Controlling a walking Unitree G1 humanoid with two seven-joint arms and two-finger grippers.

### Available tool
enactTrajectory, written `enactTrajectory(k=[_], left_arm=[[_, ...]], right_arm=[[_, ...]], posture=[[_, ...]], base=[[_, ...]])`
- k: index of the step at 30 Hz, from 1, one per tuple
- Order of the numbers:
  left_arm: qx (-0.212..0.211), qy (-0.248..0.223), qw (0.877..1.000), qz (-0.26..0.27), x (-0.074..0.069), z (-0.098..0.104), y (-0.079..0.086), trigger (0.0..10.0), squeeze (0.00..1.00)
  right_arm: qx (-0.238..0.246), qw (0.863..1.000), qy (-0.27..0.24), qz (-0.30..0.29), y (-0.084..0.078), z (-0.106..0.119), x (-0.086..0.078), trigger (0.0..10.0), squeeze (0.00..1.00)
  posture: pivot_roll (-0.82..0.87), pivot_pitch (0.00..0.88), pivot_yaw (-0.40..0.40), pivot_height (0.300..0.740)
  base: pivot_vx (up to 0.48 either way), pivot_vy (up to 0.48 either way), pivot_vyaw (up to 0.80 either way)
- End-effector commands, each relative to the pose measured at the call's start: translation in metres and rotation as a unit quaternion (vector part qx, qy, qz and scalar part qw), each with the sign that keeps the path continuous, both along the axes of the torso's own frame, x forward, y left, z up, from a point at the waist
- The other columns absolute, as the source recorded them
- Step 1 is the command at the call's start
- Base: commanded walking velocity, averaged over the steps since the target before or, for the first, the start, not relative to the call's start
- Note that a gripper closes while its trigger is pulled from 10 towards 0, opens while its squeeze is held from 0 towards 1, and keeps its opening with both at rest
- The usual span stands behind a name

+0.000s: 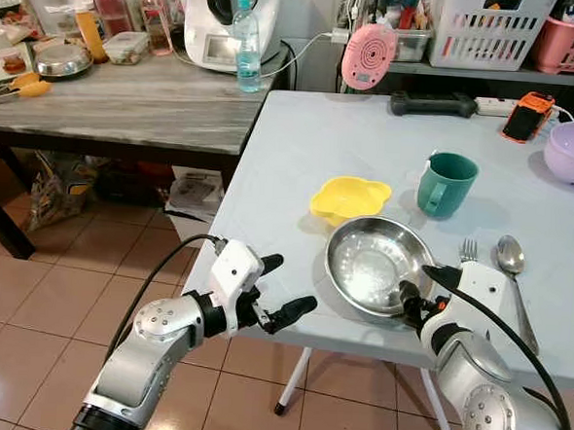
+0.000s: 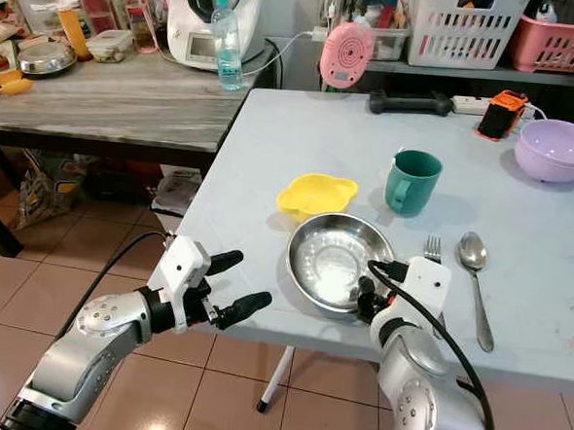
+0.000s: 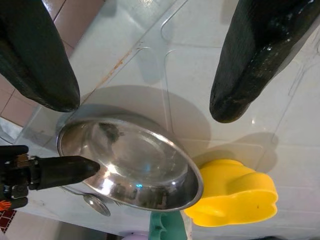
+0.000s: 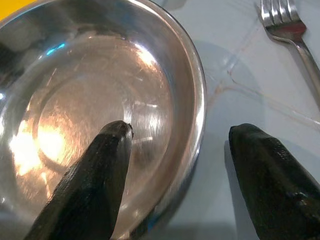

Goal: Setting the table

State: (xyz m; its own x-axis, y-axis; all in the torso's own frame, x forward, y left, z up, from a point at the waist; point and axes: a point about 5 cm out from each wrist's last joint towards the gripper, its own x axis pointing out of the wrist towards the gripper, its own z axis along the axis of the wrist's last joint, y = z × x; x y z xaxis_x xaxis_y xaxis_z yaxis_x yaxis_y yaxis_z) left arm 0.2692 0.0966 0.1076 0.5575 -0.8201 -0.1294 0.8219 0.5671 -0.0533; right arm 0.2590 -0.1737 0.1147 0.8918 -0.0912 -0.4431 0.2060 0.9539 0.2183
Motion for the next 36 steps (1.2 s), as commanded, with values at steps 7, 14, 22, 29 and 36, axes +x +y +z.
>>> enactTrajectory(k=[7, 14, 22, 29, 36], left_arm=[[0.010, -0.008, 1.000, -0.011, 0.001, 0.002, -0.002, 10.0, 0.00], [0.013, -0.010, 1.000, -0.010, 0.002, 0.003, -0.001, 10.0, 0.00], [0.013, -0.010, 1.000, -0.011, 0.002, 0.003, -0.001, 10.0, 0.00], [0.013, -0.009, 1.000, -0.012, 0.002, 0.003, -0.001, 10.0, 0.00], [-0.005, -0.008, 1.000, -0.026, -0.001, 0.005, -0.001, 10.0, 0.00]], right_arm=[[0.007, 1.000, -0.012, 0.002, -0.001, -0.002, 0.017, 0.0, 0.00], [0.036, 0.999, -0.007, -0.009, -0.001, -0.005, 0.023, 0.0, 0.00], [0.049, 0.999, -0.003, -0.011, -0.001, -0.008, 0.022, 0.0, 0.00], [0.055, 0.998, 0.001, -0.016, -0.003, -0.010, 0.020, 0.0, 0.00], [0.053, 0.998, 0.007, -0.016, -0.004, -0.013, 0.017, 0.0, 0.00]], posture=[[-0.11, 0.000, 0.063, 0.740], [-0.10, 0.000, 0.064, 0.740], [-0.10, 0.000, 0.068, 0.740], [-0.10, 0.000, 0.066, 0.740], [-0.10, 0.000, 0.064, 0.740]], base=[[0.000, 0.000, 0.00], [0.000, 0.000, 0.00], [0.000, 0.000, 0.00], [0.000, 0.000, 0.00], [0.000, 0.000, 0.00]])
